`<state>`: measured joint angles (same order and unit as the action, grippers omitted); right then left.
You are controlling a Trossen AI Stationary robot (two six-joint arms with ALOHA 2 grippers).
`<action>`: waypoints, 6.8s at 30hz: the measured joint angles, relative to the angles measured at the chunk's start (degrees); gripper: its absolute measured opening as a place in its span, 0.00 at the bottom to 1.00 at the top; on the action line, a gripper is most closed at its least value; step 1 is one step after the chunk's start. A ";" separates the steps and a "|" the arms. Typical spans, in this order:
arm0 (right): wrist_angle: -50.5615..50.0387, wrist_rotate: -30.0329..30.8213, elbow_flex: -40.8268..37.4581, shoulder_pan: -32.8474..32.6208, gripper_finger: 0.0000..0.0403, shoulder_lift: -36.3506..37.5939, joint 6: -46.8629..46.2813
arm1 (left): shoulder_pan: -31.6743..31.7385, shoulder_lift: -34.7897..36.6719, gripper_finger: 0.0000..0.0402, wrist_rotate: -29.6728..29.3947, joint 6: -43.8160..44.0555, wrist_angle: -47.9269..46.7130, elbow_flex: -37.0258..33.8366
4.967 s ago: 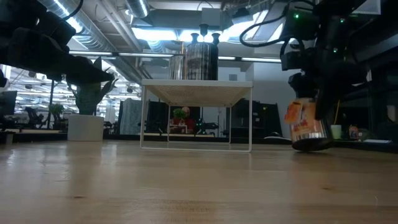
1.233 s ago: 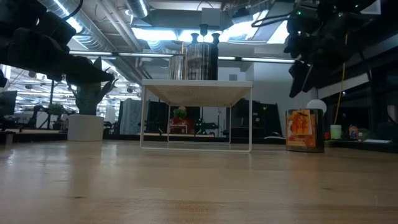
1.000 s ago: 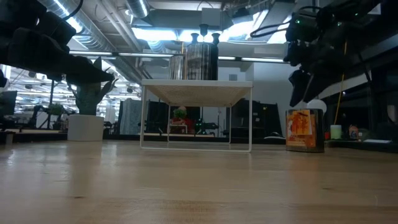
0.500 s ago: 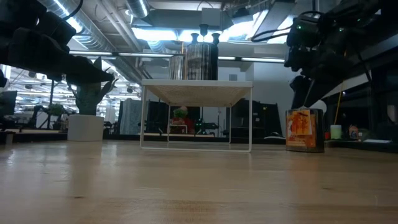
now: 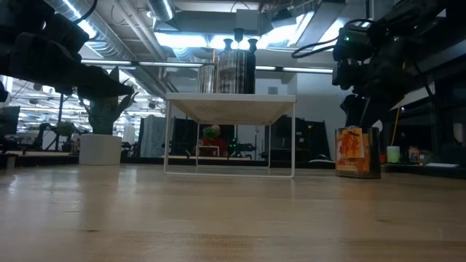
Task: Pick & Place candle stick holders
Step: Put the orange scented candle on the shelf, then return to Home Position
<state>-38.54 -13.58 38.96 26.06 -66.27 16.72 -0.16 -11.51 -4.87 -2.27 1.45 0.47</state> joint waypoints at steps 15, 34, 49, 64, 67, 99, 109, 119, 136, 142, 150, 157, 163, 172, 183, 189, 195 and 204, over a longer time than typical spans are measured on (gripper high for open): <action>-3.15 3.74 0.00 -1.24 0.99 -0.08 0.27 | 0.01 0.00 1.00 0.00 0.00 0.00 0.00; 1.45 5.03 -0.02 -4.20 0.99 -8.41 -0.68 | 0.02 0.00 1.00 0.00 -0.01 0.00 0.00; 1.66 5.03 -0.02 -4.19 0.99 -8.41 -1.30 | 0.00 0.00 1.00 0.00 0.00 0.00 0.00; 2.56 5.03 -0.02 -4.19 0.98 -8.41 -1.54 | 0.00 0.00 1.00 0.00 0.00 0.00 0.00; 2.55 5.03 -0.02 -4.19 0.94 -8.38 -1.70 | 0.00 0.00 1.00 0.00 0.00 0.00 0.00; -19.51 6.97 16.68 -4.17 0.89 -7.44 -2.99 | 0.02 0.00 1.00 0.00 0.00 0.00 0.00; -26.55 8.07 24.09 -4.19 0.89 -7.43 -3.70 | 0.01 0.00 1.00 0.00 0.00 0.00 0.00; -29.25 10.08 30.80 -7.28 0.89 -7.42 -4.73 | 0.02 0.00 1.00 0.00 -0.01 0.00 0.01; -22.16 12.07 39.62 -9.13 0.89 -12.81 -2.72 | 0.02 0.00 1.00 0.00 0.00 0.00 0.00; -20.33 12.02 43.72 -9.13 0.89 -17.04 -2.25 | 0.01 0.00 1.00 0.00 0.00 0.00 0.00; -14.84 11.47 46.49 -9.09 0.89 -21.89 -1.50 | 0.01 0.00 1.00 0.00 0.00 0.00 0.00; -9.86 10.34 46.56 -9.09 0.89 -25.54 -3.02 | 0.01 0.00 1.00 0.00 0.00 0.00 0.00; -7.96 10.38 46.56 -8.86 0.89 -27.18 -4.47 | 0.02 0.00 1.00 0.00 -0.01 0.00 0.00; -6.09 8.42 46.53 -8.21 0.90 -28.04 -4.32 | 0.00 0.00 1.00 0.00 -0.01 0.00 0.00; -6.11 7.52 46.53 -8.23 0.98 -28.03 -4.38 | 0.01 0.00 1.00 0.00 0.00 0.00 0.00; -6.09 7.48 46.53 -8.23 0.98 -28.03 -4.27 | 0.02 0.00 1.00 0.00 0.00 0.00 0.00; -6.69 6.63 47.33 -7.72 0.98 -27.55 -4.53 | 0.02 0.00 1.00 0.00 0.00 0.00 0.01; -9.69 5.81 54.45 -7.73 0.99 -27.44 -4.58 | 0.00 0.00 1.00 0.00 0.00 0.00 0.00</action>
<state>-48.23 -7.77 93.41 18.33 -93.71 12.14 -0.16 -11.51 -4.86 -2.26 1.45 0.47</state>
